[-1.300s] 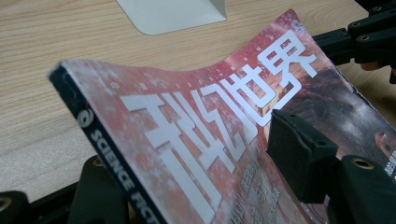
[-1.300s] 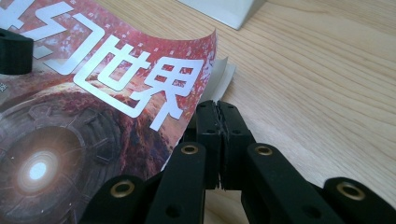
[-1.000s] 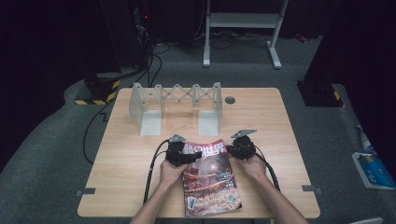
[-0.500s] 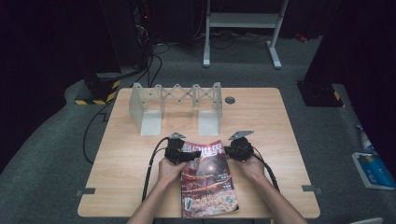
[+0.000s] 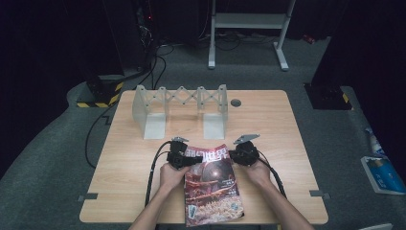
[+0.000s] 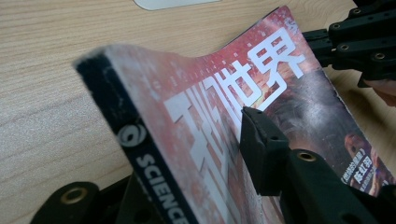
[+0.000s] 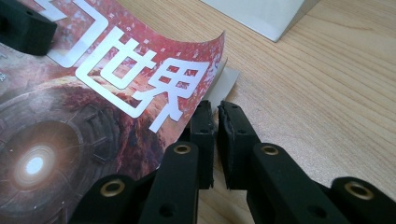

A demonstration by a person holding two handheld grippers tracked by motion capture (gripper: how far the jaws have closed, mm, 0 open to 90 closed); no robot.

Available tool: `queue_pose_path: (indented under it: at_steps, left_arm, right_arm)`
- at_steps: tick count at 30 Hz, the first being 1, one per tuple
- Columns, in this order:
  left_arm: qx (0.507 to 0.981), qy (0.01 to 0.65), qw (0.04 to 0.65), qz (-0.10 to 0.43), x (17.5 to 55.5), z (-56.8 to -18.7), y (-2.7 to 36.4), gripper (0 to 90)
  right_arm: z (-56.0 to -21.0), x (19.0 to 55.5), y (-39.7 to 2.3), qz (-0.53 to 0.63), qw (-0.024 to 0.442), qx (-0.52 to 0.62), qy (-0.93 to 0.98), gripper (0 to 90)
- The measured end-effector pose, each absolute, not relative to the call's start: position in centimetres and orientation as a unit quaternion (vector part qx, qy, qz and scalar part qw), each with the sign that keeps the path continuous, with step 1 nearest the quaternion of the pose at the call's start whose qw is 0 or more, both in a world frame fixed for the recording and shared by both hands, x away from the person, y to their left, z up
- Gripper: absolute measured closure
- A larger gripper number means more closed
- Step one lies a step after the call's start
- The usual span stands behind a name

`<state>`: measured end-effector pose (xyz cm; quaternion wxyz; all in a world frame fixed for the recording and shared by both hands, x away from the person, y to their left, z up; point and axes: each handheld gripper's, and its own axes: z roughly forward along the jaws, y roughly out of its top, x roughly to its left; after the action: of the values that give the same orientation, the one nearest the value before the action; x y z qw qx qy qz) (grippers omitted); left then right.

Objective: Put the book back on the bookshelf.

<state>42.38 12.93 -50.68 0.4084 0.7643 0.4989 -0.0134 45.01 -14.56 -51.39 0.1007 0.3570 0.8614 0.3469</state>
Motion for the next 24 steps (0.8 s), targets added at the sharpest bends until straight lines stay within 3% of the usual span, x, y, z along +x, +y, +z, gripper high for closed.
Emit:
queue_pose_path:
  at_steps: [13, 24]
  left_arm:
    - [0.748, 0.507, 0.428, -0.032, 41.8, -49.4, 13.1, 80.0]
    - [0.736, 0.486, 0.468, -0.048, 41.1, -47.5, 13.3, 83.6]
  right_arm:
    - [-51.6, 44.5, -14.8, 0.356, 0.102, 0.357, 0.857, 80.6]
    - [-51.5, 43.8, -16.9, 0.365, 0.121, 0.366, 0.848, 62.0]
